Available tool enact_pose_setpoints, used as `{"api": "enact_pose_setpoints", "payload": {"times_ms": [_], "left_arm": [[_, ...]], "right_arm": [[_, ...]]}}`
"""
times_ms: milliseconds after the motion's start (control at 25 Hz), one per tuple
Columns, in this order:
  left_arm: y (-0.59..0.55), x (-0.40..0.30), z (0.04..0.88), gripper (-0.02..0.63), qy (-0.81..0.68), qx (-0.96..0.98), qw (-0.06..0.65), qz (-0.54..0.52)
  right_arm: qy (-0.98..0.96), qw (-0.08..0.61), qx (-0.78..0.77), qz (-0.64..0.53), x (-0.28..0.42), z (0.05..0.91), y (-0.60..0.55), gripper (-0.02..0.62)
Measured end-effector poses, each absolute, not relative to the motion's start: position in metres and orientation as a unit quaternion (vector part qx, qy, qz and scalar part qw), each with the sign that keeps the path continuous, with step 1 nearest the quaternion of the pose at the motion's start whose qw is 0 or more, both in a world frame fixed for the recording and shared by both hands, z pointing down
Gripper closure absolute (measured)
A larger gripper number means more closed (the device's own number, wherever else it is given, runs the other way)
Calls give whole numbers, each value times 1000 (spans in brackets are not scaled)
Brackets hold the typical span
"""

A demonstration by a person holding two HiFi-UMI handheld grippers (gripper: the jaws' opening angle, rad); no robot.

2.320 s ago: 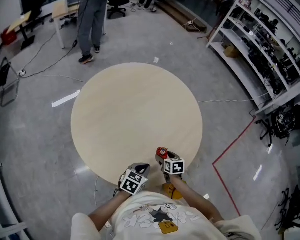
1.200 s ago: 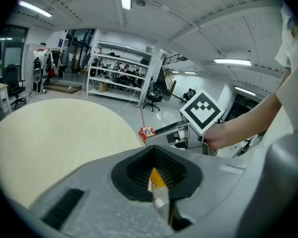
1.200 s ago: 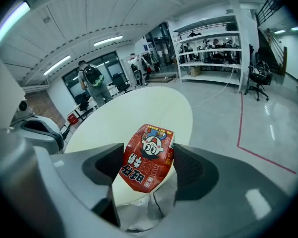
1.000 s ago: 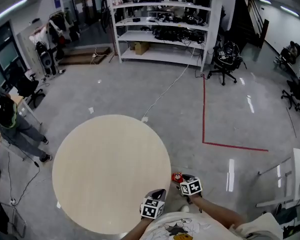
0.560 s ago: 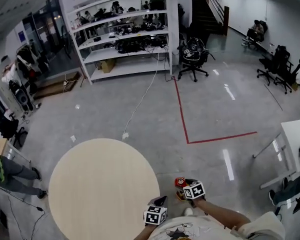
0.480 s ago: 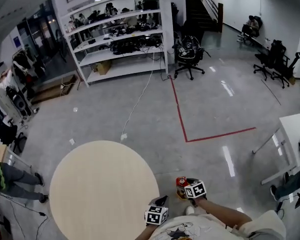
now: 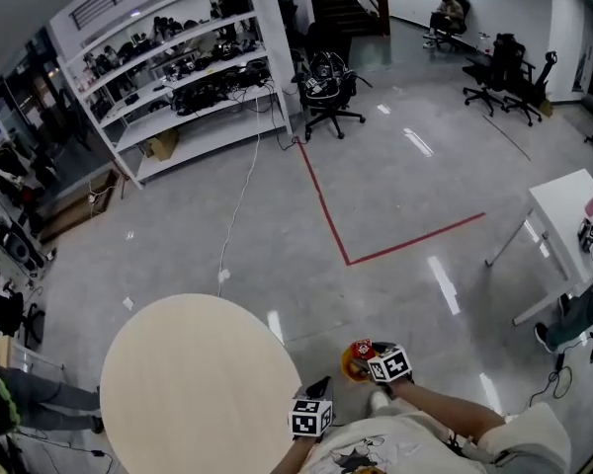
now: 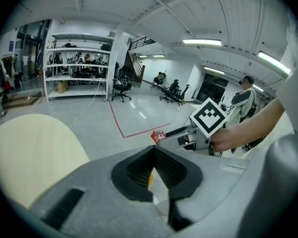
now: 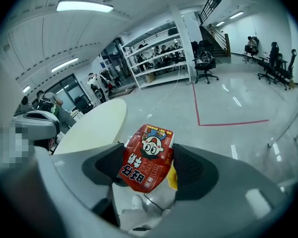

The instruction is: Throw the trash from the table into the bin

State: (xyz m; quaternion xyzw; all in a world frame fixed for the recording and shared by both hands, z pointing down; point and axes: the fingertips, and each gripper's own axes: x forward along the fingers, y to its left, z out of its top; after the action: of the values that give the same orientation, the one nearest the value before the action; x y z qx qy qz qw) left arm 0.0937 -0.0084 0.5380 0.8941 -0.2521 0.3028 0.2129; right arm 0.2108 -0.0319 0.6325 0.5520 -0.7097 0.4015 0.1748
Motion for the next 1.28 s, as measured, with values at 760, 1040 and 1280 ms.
{"api": "enact_pose_setpoints", "payload": {"times_ms": [760, 1040, 1280], "left_arm": [[-39, 116, 545, 600, -300, 862, 245, 327], [-48, 142, 574, 600, -314, 849, 264, 332], [-47, 151, 600, 600, -311, 844, 270, 344]], "right_arm": [[-712, 189, 510, 443, 233, 680, -45, 272], [-718, 214, 478, 459, 240, 724, -34, 273], [-712, 217, 486, 458, 256, 749, -32, 273]]}}
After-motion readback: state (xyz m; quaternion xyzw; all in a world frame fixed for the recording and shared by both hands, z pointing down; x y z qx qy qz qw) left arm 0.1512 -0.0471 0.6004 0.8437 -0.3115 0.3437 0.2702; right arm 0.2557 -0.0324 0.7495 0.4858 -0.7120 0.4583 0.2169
